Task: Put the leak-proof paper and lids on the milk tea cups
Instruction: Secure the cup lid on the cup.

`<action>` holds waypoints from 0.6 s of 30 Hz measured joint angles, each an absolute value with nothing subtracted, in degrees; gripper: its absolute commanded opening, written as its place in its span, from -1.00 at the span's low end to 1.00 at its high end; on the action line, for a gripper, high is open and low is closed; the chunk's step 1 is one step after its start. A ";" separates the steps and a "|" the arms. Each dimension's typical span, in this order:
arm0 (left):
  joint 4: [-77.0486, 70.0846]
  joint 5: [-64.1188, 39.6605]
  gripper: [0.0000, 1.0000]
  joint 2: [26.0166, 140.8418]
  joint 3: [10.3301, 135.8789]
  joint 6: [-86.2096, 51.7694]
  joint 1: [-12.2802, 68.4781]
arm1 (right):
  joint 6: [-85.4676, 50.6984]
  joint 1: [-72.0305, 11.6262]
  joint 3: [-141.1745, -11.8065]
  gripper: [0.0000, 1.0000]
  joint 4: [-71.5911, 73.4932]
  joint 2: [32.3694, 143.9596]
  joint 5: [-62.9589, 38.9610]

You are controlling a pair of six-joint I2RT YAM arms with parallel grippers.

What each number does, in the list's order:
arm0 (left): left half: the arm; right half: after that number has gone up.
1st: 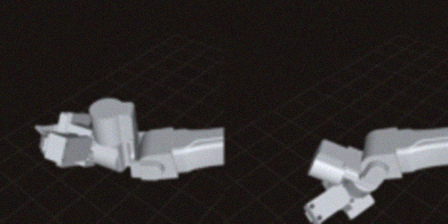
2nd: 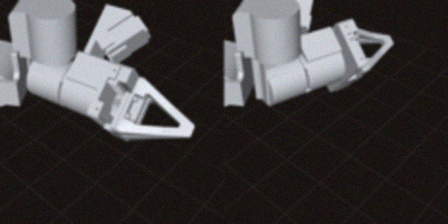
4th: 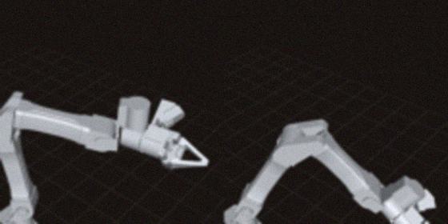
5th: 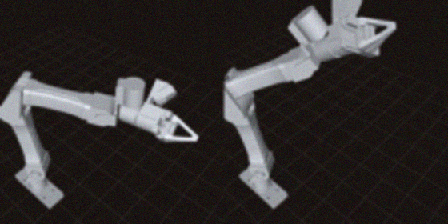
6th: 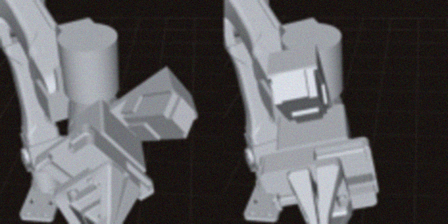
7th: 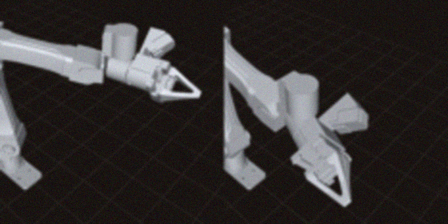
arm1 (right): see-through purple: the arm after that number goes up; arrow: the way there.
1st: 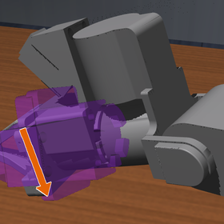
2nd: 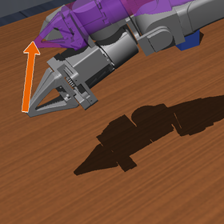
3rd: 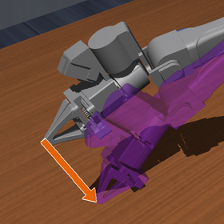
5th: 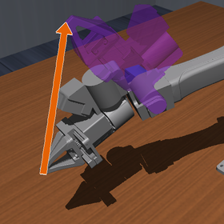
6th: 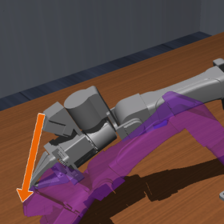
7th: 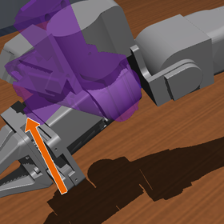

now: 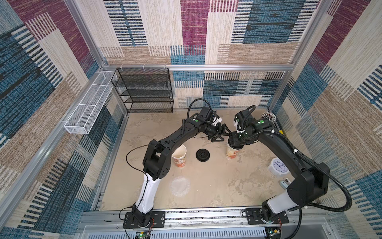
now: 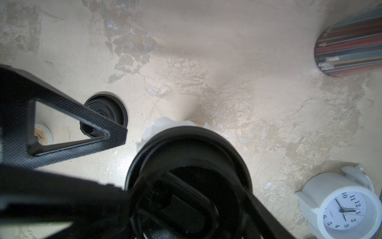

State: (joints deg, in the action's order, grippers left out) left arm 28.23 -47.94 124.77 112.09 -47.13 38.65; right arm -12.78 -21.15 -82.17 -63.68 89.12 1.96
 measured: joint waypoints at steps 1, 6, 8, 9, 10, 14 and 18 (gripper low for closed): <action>28.25 -48.42 0.54 125.08 112.33 -46.89 38.63 | -12.64 -21.15 -82.17 0.48 -63.68 89.12 1.93; 28.32 -49.71 0.55 126.30 112.38 -46.26 38.68 | -12.36 -21.17 -82.17 0.48 -63.75 89.12 1.89; 28.42 -49.67 0.54 126.87 112.36 -45.84 38.87 | -12.14 -21.17 -82.17 0.49 -63.83 89.12 1.85; 28.45 -49.87 0.53 127.17 112.36 -45.60 38.96 | -11.94 -21.17 -82.17 0.49 -63.90 89.12 1.80; 28.29 -49.93 0.52 127.37 112.38 -45.21 39.00 | -11.86 -21.17 -82.17 0.48 -63.90 89.12 1.78; 28.29 -50.02 0.38 128.01 113.03 -43.16 39.22 | -11.33 -21.15 -82.67 0.49 -64.45 89.30 1.67; 28.75 -49.98 0.29 128.25 113.49 -40.69 39.35 | -10.85 -21.17 -83.96 0.50 -65.71 89.95 1.43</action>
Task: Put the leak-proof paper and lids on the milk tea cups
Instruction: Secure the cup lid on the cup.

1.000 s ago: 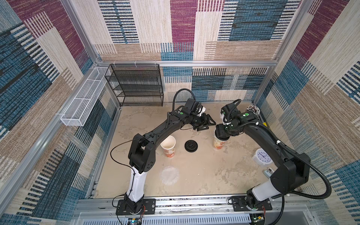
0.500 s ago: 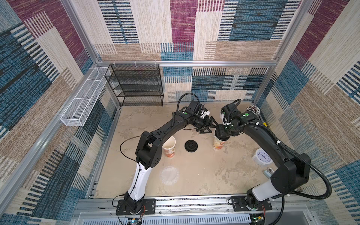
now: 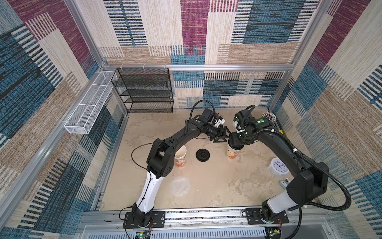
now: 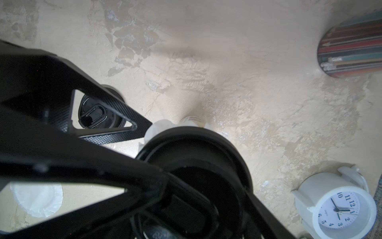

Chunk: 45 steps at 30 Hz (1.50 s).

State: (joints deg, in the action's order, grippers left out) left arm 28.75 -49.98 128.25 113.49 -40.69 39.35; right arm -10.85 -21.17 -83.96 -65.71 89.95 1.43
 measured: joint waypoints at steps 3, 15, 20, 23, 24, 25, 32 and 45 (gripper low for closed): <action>28.99 -50.11 0.27 128.44 113.60 -39.75 39.38 | -10.46 -21.15 -85.36 0.52 -66.81 90.35 0.95; 31.79 -51.09 0.27 129.32 114.65 -35.62 39.79 | -12.86 -21.15 -90.32 0.64 -73.58 90.85 -1.08; 32.64 -51.03 0.26 129.38 114.93 -35.18 39.86 | -13.41 -21.15 -91.44 0.65 -73.82 89.86 -1.08; 32.64 -50.85 0.27 129.38 114.96 -35.07 39.86 | -13.74 -21.19 -92.99 0.63 -73.93 88.64 -1.08; 33.06 -51.07 0.27 129.38 114.96 -34.59 39.90 | -14.57 -21.12 -93.38 0.60 -72.86 87.81 -1.08; 33.67 -51.55 0.27 129.38 114.87 -34.33 40.14 | -15.18 -20.91 -93.78 0.54 -70.72 86.74 -1.10; 34.94 -52.03 0.27 129.29 114.96 -33.43 40.42 | -23.33 -14.22 -85.27 0.08 -62.46 74.52 -4.43; 36.45 -51.94 0.26 130.08 116.29 -33.04 40.42 | -40.49 -10.74 -55.09 -0.10 -49.17 54.26 -19.62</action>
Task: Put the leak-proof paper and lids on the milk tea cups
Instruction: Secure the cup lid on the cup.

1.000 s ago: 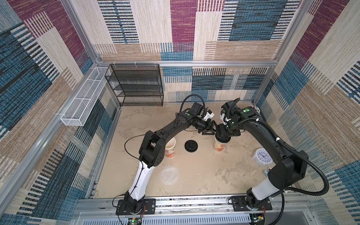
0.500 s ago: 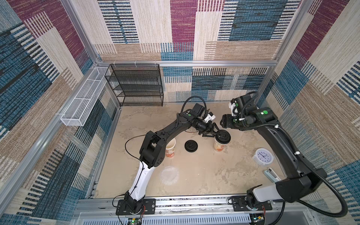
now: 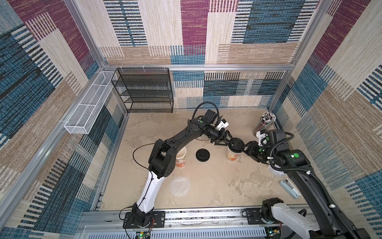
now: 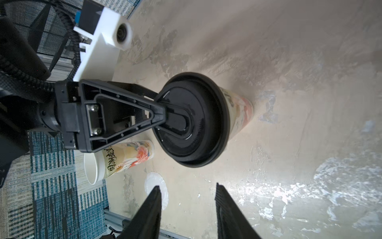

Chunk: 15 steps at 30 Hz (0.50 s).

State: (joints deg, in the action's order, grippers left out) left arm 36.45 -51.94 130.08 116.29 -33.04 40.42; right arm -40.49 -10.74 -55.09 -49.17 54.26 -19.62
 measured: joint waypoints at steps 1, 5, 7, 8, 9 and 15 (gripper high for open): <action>36.45 -51.88 0.26 130.21 116.49 -33.04 40.42 | -41.10 -10.74 -54.00 -0.11 -48.38 54.11 -20.14; 36.47 -51.37 0.26 130.47 116.90 -33.06 40.40 | -42.39 -10.76 -51.77 -0.13 -46.09 53.47 -21.08; 36.47 -51.29 0.27 130.63 117.16 -33.06 40.40 | -42.78 -10.74 -51.16 -0.14 -45.06 53.52 -21.17; 36.42 -51.24 0.26 130.74 117.23 -33.06 40.40 | -42.89 -10.74 -50.87 -0.16 -44.75 53.58 -21.19; 36.40 -51.27 0.26 130.78 117.27 -33.06 40.40 | -43.07 -10.74 -50.61 -0.18 -44.53 53.71 -21.19; 36.21 -51.27 0.27 130.72 117.03 -33.06 40.38 | -43.44 -10.59 -49.87 -0.24 -42.98 54.96 -20.67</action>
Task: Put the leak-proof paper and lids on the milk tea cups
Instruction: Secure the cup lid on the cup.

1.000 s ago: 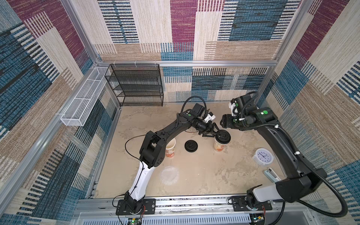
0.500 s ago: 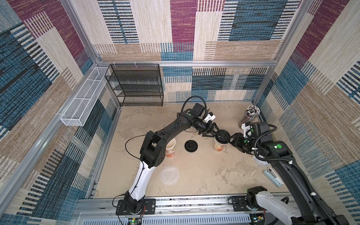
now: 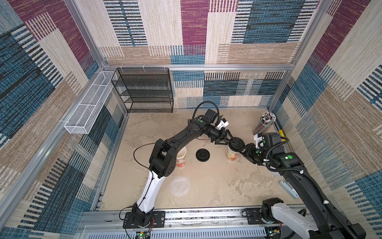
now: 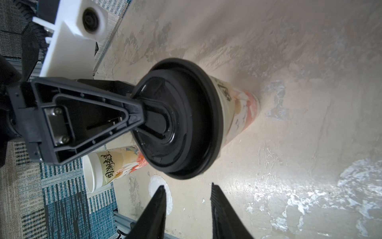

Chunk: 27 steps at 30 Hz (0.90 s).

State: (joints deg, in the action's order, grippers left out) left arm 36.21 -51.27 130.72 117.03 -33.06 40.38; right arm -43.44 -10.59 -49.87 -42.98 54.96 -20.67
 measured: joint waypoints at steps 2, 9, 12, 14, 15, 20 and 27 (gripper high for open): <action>36.03 -51.31 0.26 130.69 116.84 -33.06 40.38 | -43.44 -10.48 -49.67 -0.25 -42.52 55.24 -20.47; 35.68 -51.29 0.26 130.61 116.49 -33.06 40.36 | -43.46 -10.26 -48.58 -0.31 -41.54 56.38 -19.94; 35.20 -51.03 0.26 130.56 116.40 -33.06 40.32 | -43.46 -10.26 -48.29 -0.34 -40.49 56.88 -19.94; 35.18 -50.87 0.26 130.58 116.40 -33.04 40.32 | -43.46 -10.26 -48.12 -0.37 -40.14 57.28 -19.94; 35.18 -50.78 0.26 130.63 116.40 -33.04 40.32 | -43.48 -10.26 -48.07 -0.37 -40.07 57.47 -19.97; 34.74 -50.41 0.26 130.67 115.83 -33.01 40.32 | -43.64 -10.26 -47.88 -0.42 -39.70 58.35 -20.36; 34.24 -50.13 0.25 130.50 115.28 -33.01 40.36 | -44.10 -10.26 -47.22 -0.42 -39.07 58.94 -20.60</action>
